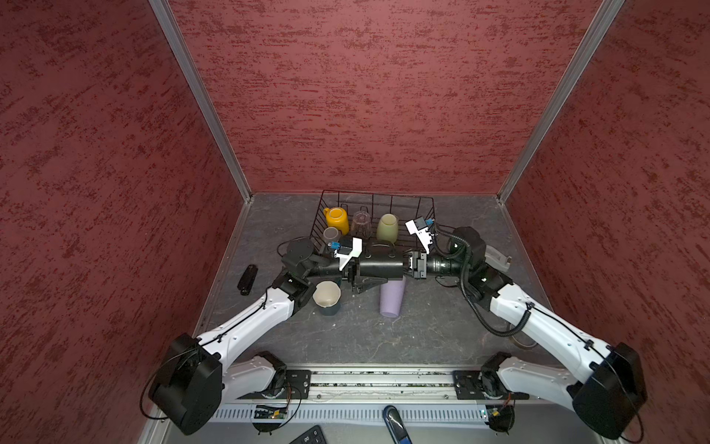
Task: Load cups into a dish rack
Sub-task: Place the cup upside down at the dish rack.
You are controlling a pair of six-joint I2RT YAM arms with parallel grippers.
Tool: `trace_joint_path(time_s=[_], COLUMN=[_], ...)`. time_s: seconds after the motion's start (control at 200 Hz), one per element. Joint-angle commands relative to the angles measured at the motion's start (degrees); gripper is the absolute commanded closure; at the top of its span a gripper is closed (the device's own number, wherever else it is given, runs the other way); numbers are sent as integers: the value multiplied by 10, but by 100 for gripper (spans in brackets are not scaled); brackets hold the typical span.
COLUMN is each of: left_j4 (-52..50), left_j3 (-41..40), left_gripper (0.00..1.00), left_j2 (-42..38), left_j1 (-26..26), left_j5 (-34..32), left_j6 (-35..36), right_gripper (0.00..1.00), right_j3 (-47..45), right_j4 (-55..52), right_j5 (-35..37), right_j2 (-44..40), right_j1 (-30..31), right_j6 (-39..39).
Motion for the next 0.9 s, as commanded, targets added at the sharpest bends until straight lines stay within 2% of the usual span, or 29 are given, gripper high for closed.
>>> trace_joint_path(time_s=[0.0,0.11,0.25,0.401,0.611,0.736,0.892], left_j4=[8,-7,-47,-51,-99,-147,-168], left_j3=[15,21,38,39,57,71,86], left_gripper=[28,39,58,76,100,100,100], left_j2=[4,3,0,-6,-17,-25,-27], left_j1=[-13,-13,-13,-12,-11,-8,-6], left_j5=[29,29,28,16,10,-2,-12], left_j6=[-11,-7,3,6,21,36,30], right_gripper=[100,100,100,86,77,63,54], right_j3=[5,6,6,7,14,16,8], right_j4=[77,76,67,54,-2,-29,-38], right_j5=[8,9,16,29,75,105,127], right_j2=[2,3,3,0,-17,-29,-44], right_j1=[4,5,4,4,3,-1,-12], right_j6=[14,14,12,8,-20,-29,-28])
